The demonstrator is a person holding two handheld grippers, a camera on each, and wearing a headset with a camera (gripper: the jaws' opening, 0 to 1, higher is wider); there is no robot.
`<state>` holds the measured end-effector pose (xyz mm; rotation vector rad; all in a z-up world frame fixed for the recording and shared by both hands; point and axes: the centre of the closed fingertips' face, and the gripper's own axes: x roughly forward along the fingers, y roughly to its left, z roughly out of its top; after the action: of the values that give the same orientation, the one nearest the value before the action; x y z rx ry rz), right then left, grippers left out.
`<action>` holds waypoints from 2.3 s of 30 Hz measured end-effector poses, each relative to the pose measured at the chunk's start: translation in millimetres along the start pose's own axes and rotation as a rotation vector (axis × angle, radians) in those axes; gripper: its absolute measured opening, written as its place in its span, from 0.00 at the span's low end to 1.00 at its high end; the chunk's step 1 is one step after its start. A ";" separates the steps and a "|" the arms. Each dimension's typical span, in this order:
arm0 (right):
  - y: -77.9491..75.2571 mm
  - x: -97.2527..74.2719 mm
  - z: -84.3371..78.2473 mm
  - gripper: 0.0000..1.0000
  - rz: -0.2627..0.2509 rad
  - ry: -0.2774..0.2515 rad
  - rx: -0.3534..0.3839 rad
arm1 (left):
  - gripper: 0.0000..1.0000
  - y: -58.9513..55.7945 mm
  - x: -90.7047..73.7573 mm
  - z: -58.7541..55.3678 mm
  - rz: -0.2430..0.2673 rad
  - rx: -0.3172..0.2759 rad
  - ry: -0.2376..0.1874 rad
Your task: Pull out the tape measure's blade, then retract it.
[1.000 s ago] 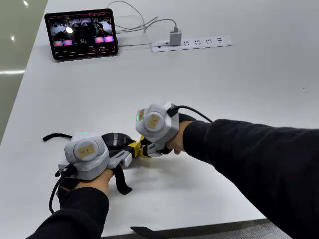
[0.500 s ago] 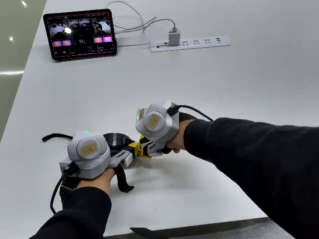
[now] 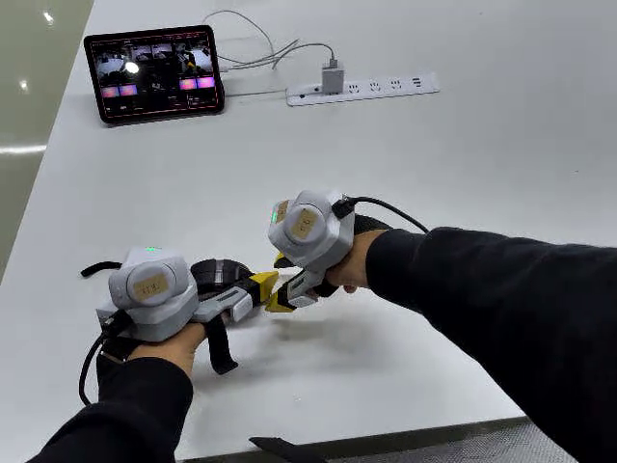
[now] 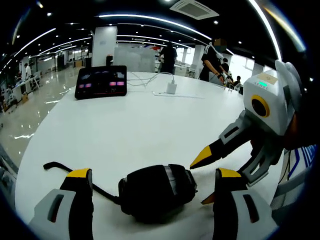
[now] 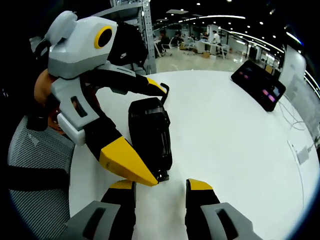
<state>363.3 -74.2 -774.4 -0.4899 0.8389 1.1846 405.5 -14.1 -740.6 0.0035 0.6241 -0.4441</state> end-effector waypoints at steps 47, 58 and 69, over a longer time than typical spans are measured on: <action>-14.0 -154.0 -121.8 0.61 -0.261 -0.158 0.225 | 0.99 9.8 -58.8 -8.2 -0.371 0.207 0.076; -16.1 -189.7 -165.5 0.66 -0.329 -0.132 0.267 | 0.99 14.1 -66.2 -15.0 -0.396 0.223 0.119; -15.9 -222.6 -208.6 0.77 -0.369 -0.125 0.333 | 0.99 18.0 -72.1 -13.7 -0.391 0.217 0.113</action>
<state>283.2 -365.4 -729.0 -0.2777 0.7794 0.7111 353.1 32.9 -713.3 0.1154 0.6872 -0.8940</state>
